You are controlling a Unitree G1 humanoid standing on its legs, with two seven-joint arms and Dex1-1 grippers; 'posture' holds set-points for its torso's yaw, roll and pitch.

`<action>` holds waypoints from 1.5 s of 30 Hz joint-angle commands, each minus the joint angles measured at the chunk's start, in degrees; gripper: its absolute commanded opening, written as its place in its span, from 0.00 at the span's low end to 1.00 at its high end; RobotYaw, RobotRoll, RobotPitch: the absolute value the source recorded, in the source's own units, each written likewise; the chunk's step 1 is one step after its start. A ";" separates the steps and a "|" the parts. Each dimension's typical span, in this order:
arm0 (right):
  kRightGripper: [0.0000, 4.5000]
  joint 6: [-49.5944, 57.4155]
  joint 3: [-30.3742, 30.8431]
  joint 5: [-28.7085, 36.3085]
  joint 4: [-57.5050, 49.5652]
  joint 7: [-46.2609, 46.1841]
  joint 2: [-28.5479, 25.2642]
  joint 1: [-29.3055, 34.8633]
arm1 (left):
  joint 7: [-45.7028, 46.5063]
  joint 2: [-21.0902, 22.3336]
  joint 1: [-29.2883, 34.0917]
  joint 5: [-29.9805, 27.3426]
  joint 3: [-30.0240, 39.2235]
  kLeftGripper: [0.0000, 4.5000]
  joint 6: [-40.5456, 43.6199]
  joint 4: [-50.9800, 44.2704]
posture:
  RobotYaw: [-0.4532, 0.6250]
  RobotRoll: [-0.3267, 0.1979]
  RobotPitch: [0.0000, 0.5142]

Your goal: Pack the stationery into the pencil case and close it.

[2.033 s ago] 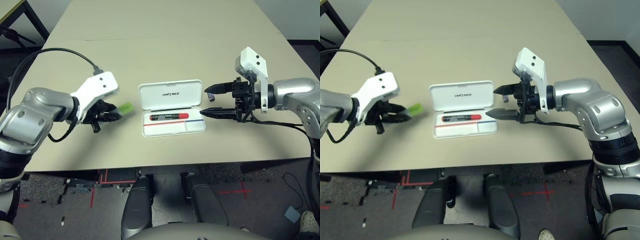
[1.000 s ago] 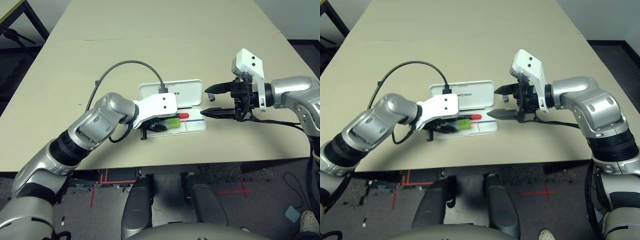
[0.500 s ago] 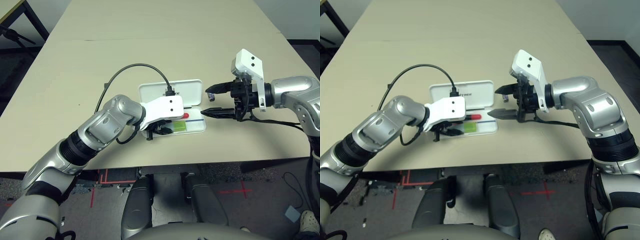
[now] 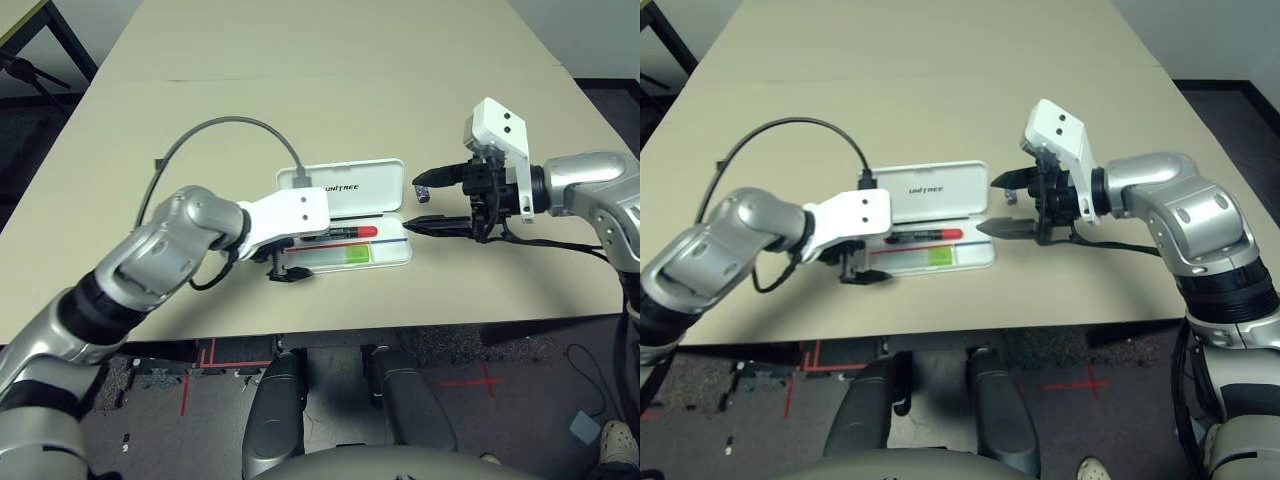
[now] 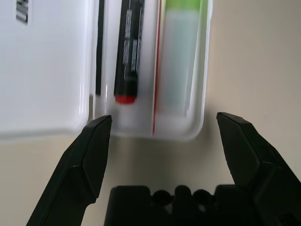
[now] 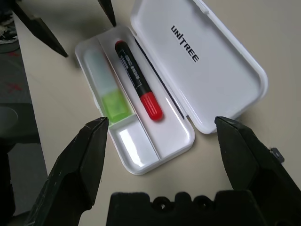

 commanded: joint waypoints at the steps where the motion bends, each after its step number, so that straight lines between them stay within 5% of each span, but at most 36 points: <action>1: 1.00 1.96 -1.88 1.65 -2.13 -0.53 -0.97 0.11 | -0.82 2.15 2.70 -0.13 2.72 1.00 -3.87 0.29 | 0.44 0.62 0.41; 4: 1.00 1.84 -2.43 1.96 -2.36 -1.09 -0.79 0.67 | -0.42 2.00 5.52 -0.94 6.46 1.00 -8.91 3.76 | 0.44 0.62 0.41; 9: 1.00 0.22 -2.91 2.22 -2.21 -1.36 0.24 1.32 | -0.67 -5.19 13.54 -5.82 15.30 1.00 -29.36 9.62 | 0.43 0.62 0.40; 11: 1.00 -0.11 -2.78 2.31 -2.18 -1.32 0.40 1.35 | 0.94 -6.07 15.29 -3.62 16.22 1.00 -33.47 12.69 | 0.44 0.62 0.39; 21: 1.00 3.64 -3.31 1.64 -1.69 -3.51 -2.25 0.94 | 0.50 -3.53 14.35 -11.29 22.25 1.00 -22.34 3.63 | 0.44 0.62 0.42; 29: 1.00 22.18 -7.18 1.63 -2.31 -14.87 -3.44 -2.78 | 0.42 -0.73 14.84 -13.65 22.98 1.00 -18.36 -1.94 | 0.42 0.62 0.43; 45: 1.00 29.87 -13.97 -6.41 5.75 -41.69 17.15 -7.13 | -0.12 0.86 14.10 -12.57 22.35 1.00 -20.00 -1.89 | 0.43 0.62 0.43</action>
